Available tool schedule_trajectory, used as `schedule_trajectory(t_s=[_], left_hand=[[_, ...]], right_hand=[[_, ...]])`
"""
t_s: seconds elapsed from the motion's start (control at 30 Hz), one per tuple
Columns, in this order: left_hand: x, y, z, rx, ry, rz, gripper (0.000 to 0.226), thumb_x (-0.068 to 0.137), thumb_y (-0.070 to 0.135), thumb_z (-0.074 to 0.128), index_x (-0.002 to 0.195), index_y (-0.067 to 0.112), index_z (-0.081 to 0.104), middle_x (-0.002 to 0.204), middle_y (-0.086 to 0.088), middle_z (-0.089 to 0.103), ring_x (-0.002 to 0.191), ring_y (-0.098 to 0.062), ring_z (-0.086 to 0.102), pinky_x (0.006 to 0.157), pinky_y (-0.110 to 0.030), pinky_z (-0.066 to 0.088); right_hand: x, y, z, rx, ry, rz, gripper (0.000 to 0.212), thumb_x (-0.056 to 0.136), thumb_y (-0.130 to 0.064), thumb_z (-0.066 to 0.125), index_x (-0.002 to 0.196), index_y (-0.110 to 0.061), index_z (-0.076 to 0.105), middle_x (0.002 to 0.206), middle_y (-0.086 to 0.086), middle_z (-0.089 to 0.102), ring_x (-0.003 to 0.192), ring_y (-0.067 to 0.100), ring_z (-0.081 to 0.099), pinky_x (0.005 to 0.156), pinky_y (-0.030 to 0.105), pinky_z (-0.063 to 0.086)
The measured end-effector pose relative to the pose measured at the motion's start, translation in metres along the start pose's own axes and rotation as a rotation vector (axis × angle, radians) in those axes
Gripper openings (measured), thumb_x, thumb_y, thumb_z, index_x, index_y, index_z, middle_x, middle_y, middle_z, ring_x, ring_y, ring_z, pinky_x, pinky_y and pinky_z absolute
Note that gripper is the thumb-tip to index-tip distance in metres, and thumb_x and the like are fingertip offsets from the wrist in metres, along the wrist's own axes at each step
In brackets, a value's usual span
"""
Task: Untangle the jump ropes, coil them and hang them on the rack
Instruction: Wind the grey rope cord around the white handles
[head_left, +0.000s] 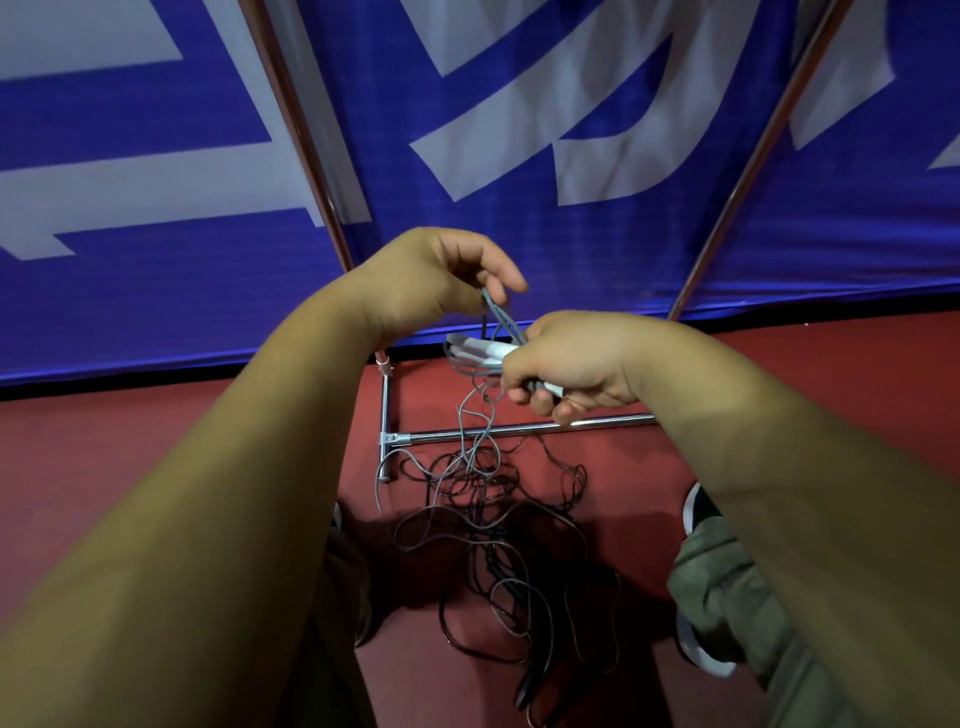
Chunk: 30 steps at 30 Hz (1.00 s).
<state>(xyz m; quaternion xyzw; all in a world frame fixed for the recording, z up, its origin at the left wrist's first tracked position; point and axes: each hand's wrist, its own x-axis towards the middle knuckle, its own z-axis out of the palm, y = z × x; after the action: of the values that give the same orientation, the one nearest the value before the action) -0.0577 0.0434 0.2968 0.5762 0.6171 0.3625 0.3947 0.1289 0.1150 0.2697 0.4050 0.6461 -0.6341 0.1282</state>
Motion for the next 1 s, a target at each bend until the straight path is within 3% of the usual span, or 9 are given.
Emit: schedule_trajectory(t_s=[0.13,0.27,0.4,0.47,0.57,0.6,0.7,0.83,1.0], left_hand=[[-0.002,0.002,-0.001,0.096,-0.002,-0.022,0.055,0.082,-0.026,0.054,0.105,0.016,0.080,0.098,-0.007,0.077,0.095,-0.014,0.069,0.096,-0.040,0.055],[-0.003,0.005,-0.002,0.242,-0.038,-0.037,0.041,0.083,-0.013,0.077,0.106,0.021,0.079,0.098,0.004,0.080,0.094,-0.006,0.074,0.089,-0.021,0.059],[0.004,-0.002,0.001,0.745,0.024,-0.019,0.036,0.078,0.010,0.089,0.107,0.031,0.080,0.085,0.023,0.069,0.079,0.010,0.063,0.064,0.000,0.040],[0.007,-0.008,0.006,0.875,0.030,-0.010,0.031,0.081,0.015,0.085,0.108,0.028,0.080,0.083,0.019,0.065,0.077,0.000,0.061,0.063,-0.005,0.038],[0.009,-0.010,0.016,0.927,0.123,-0.003,0.004,0.086,0.022,0.073,0.087,0.020,0.076,0.074,0.005,0.066,0.071,-0.018,0.060,0.065,-0.032,0.053],[0.010,-0.009,0.019,0.929,0.190,-0.034,0.013,0.089,0.025,0.068,0.080,0.017,0.072,0.069,0.001,0.063,0.067,-0.022,0.058,0.062,-0.038,0.054],[0.013,-0.001,0.026,0.794,0.308,-0.161,0.027,0.099,0.030,0.054,0.086,0.012,0.068,0.069,-0.004,0.068,0.063,-0.030,0.065,0.060,-0.041,0.057],[0.012,0.011,0.027,0.121,0.215,-0.277,0.032,0.110,0.028,0.050,0.100,0.006,0.071,0.070,-0.002,0.075,0.058,-0.023,0.070,0.069,-0.035,0.061],[0.007,0.015,0.014,-0.224,0.062,-0.205,0.035,0.102,0.026,0.058,0.118,-0.002,0.071,0.066,0.001,0.037,0.063,-0.019,0.028,0.065,-0.033,0.038]], right_hand=[[0.002,0.000,-0.003,0.036,0.041,0.018,0.014,0.095,-0.001,0.052,0.085,-0.011,0.050,0.065,0.003,0.054,0.048,0.010,0.038,0.040,0.019,0.030],[0.006,0.002,-0.007,0.023,0.104,0.033,0.014,0.093,-0.003,0.053,0.081,-0.011,0.051,0.071,0.006,0.052,0.047,0.010,0.037,0.041,0.017,0.024],[0.008,0.002,-0.012,0.050,0.182,0.058,0.015,0.092,-0.002,0.051,0.080,-0.012,0.050,0.066,0.004,0.052,0.044,0.010,0.036,0.039,0.017,0.024],[0.009,0.001,-0.011,0.073,0.238,0.052,0.016,0.092,-0.001,0.049,0.080,-0.013,0.050,0.063,0.003,0.050,0.043,0.010,0.036,0.039,0.018,0.025],[0.014,0.001,-0.008,0.136,0.331,-0.013,0.015,0.095,-0.004,0.049,0.082,-0.013,0.052,0.063,0.003,0.049,0.042,0.010,0.036,0.041,0.018,0.026],[0.016,-0.001,-0.007,0.162,0.365,-0.054,0.013,0.095,-0.005,0.049,0.085,-0.012,0.053,0.066,0.004,0.049,0.043,0.011,0.036,0.041,0.019,0.026],[0.018,-0.007,-0.008,0.244,0.445,-0.172,0.010,0.093,-0.003,0.049,0.090,-0.012,0.053,0.071,0.007,0.048,0.046,0.013,0.034,0.041,0.021,0.026],[0.014,-0.012,-0.016,0.288,0.479,-0.242,0.013,0.091,-0.003,0.050,0.096,-0.011,0.059,0.075,0.007,0.053,0.048,0.013,0.036,0.041,0.023,0.028],[0.009,-0.010,-0.021,0.358,0.431,-0.264,0.016,0.093,-0.002,0.051,0.100,-0.012,0.061,0.078,0.006,0.052,0.049,0.010,0.036,0.041,0.024,0.026]])
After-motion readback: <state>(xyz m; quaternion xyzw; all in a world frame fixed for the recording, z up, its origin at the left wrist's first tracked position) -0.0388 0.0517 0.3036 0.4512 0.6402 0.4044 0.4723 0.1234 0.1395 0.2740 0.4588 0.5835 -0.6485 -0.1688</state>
